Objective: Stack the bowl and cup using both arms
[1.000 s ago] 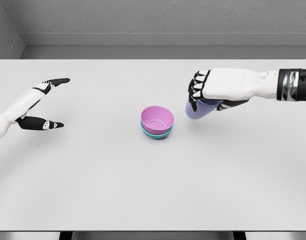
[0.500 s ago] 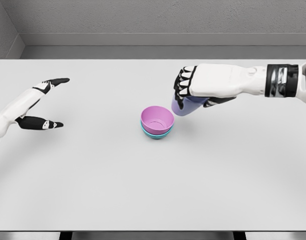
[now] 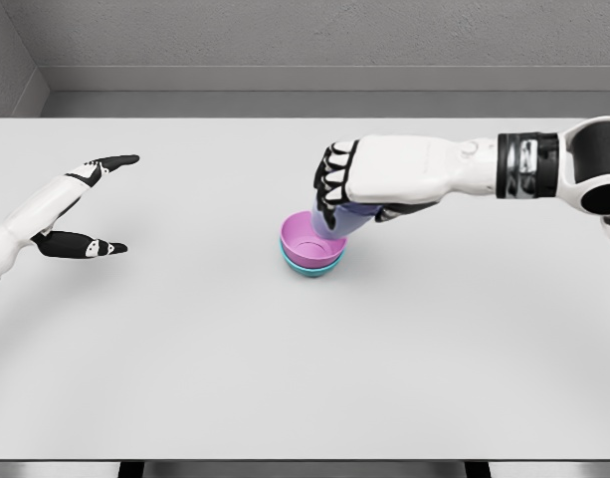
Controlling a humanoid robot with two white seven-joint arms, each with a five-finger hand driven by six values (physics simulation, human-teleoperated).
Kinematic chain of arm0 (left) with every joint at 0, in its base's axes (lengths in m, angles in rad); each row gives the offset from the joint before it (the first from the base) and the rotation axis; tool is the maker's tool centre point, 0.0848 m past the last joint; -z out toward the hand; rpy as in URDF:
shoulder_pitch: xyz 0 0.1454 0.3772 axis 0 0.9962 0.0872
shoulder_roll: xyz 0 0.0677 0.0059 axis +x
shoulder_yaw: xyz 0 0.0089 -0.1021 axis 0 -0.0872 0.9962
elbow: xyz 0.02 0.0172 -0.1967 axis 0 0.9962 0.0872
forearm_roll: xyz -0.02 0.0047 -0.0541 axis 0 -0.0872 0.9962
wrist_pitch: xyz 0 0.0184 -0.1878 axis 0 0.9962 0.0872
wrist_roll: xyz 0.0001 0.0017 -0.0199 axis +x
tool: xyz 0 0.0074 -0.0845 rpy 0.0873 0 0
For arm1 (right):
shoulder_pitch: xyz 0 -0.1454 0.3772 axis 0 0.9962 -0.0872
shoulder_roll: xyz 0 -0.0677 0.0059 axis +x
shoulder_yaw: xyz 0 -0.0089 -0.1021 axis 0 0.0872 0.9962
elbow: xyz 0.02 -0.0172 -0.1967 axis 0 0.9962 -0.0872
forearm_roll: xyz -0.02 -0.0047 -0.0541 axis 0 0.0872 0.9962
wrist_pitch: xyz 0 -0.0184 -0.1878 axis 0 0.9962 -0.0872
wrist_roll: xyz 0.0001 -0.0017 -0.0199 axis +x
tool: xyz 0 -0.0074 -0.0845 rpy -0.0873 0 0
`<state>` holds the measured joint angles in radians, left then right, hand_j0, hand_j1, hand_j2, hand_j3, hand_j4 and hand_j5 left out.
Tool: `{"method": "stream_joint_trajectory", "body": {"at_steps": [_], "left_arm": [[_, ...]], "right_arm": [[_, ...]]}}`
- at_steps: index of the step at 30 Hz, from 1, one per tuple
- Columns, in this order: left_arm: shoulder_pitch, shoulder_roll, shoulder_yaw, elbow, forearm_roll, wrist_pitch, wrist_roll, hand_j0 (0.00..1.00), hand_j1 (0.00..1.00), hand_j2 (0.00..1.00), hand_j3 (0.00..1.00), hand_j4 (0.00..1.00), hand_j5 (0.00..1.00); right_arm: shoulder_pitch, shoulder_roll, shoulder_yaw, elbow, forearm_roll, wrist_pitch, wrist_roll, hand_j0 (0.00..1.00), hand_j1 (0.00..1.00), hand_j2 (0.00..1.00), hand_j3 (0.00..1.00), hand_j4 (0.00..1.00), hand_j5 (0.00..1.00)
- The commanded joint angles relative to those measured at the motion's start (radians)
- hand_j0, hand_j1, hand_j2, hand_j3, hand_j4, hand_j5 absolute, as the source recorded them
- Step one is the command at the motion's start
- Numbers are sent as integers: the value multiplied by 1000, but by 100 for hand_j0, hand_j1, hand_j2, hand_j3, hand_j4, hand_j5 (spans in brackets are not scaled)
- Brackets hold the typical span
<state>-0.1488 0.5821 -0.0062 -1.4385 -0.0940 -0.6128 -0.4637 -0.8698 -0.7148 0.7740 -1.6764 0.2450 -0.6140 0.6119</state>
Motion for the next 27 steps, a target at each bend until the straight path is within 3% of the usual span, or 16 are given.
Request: {"method": "stream_joint_trajectory", "body": {"at_steps": [1,27], "left_arm": [[0,1,0,0,8,2,0,100,100,100,100,100,100],[0,-2,0,0,8,2,0,100,100,100,100,100,100]], "right_arm": [[0,8,8,-2,-6,3,-1,49,49,49,49,49,49],[-8,54,42,6,-6,3,-1,49,49,49,49,49,49]]}}
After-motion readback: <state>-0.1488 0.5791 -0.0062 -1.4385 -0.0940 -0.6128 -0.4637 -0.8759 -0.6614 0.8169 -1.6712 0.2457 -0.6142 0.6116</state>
